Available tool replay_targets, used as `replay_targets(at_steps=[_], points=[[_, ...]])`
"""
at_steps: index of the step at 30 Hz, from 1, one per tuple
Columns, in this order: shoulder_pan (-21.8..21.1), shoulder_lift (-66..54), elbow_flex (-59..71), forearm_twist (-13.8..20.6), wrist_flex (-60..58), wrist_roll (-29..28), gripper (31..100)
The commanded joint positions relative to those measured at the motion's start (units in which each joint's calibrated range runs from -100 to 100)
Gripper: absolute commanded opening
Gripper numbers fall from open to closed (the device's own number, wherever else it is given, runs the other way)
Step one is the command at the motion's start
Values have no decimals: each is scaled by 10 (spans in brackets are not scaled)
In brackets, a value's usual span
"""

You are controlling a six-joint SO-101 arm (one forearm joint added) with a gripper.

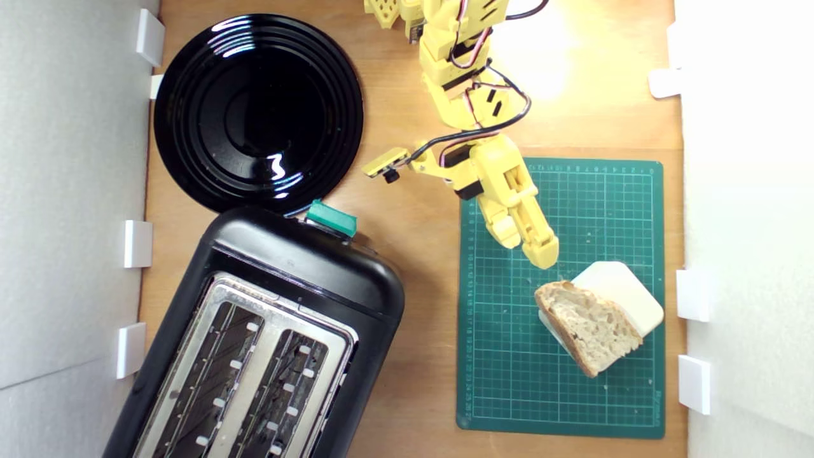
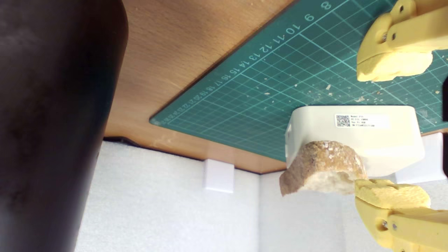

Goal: Pick bread and place in toaster

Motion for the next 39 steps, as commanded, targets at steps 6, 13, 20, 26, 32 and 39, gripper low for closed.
replay_targets(at_steps=[6,13,20,26,32,39], points=[[-6,8,-66,-5,-19,-27,914],[-7,18,-91,-5,-18,-33,912],[-7,54,-135,-5,-18,-40,912],[-14,59,-151,-5,-18,-40,912],[-19,65,-161,-5,-18,-39,912],[-27,97,-194,-5,-18,-38,912]])
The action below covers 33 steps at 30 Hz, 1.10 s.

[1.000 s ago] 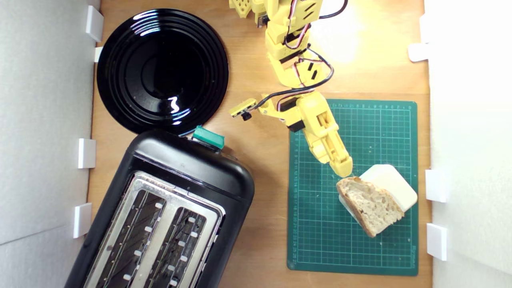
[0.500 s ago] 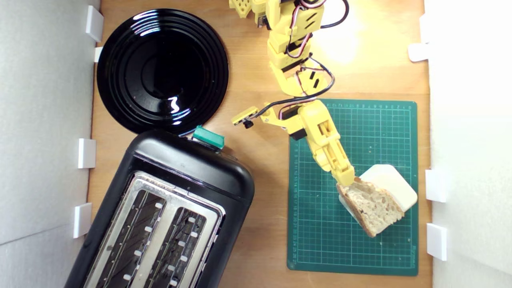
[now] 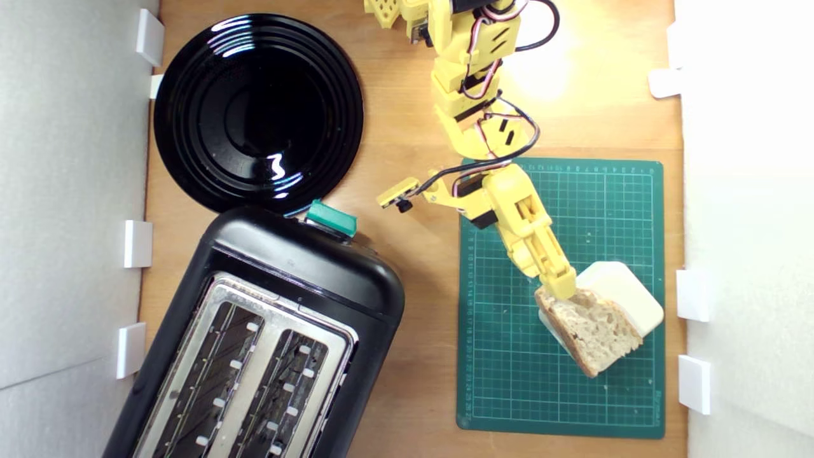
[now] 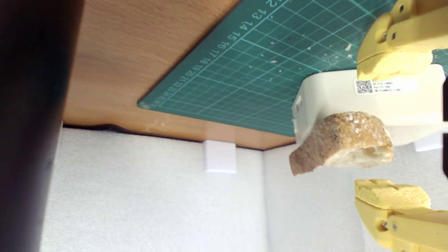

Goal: Pick bread and place in toaster

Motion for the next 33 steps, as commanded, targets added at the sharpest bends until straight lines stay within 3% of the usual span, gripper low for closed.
replay_targets(at_steps=[1,33], points=[[-7,0,-32,-5,-18,1,912],[-14,67,-130,-6,-19,5,911]])
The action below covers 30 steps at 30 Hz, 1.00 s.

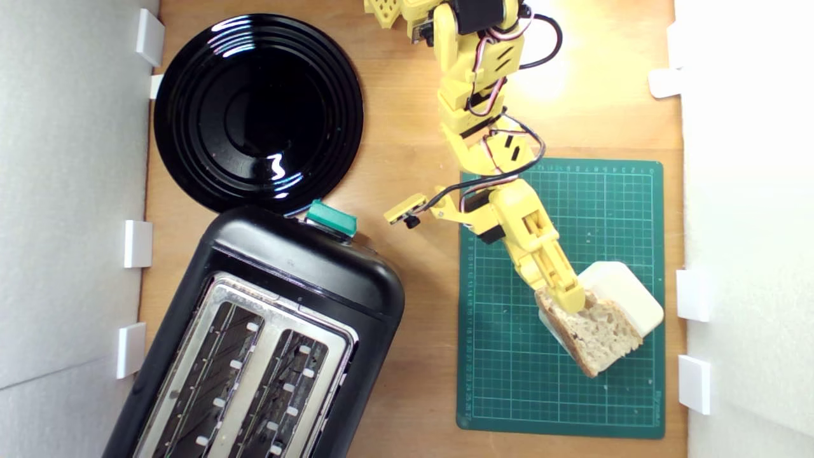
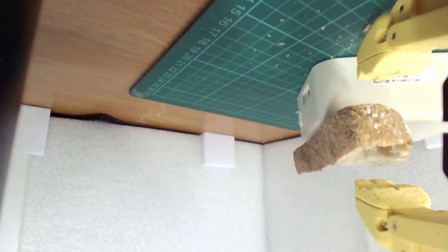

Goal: Pick bread and place in toaster

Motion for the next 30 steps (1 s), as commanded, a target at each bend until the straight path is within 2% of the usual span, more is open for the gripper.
replay_targets(at_steps=[1,21,23,27,30], points=[[-7,-4,-38,-6,-18,4,911],[-12,7,-66,-6,-18,4,910],[-12,7,-66,-6,-18,4,883],[-12,7,-66,-6,-18,4,770],[-12,7,-66,-6,-18,4,721]])
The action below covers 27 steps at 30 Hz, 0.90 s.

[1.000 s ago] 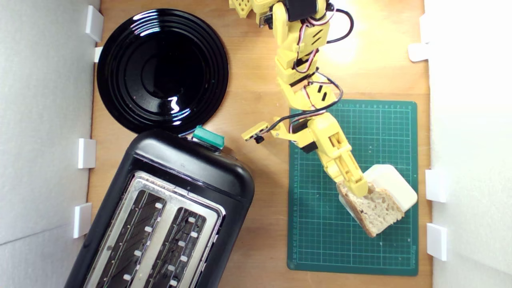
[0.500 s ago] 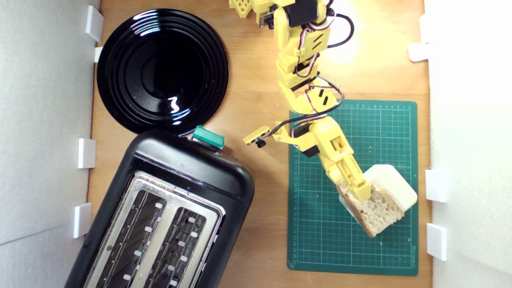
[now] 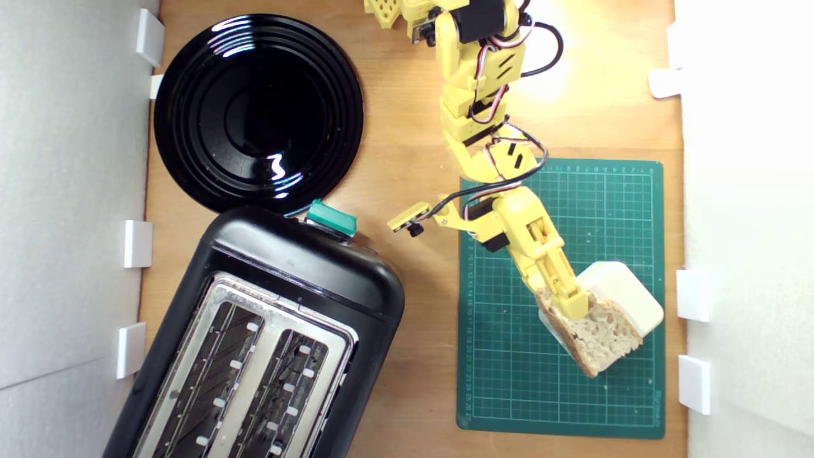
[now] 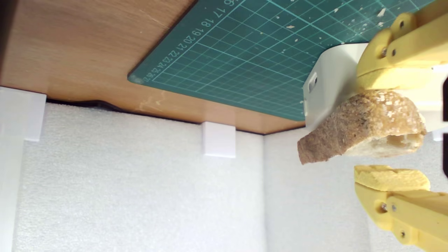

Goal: Pick bread and place in toaster

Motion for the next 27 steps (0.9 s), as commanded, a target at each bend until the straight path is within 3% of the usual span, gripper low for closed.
replay_targets(at_steps=[1,11,22,27], points=[[-11,-8,-23,-6,-18,3,712],[-11,-8,-22,-6,-18,3,578],[-2,-45,-15,-6,-7,3,571],[19,-114,-15,-6,110,1,575]])
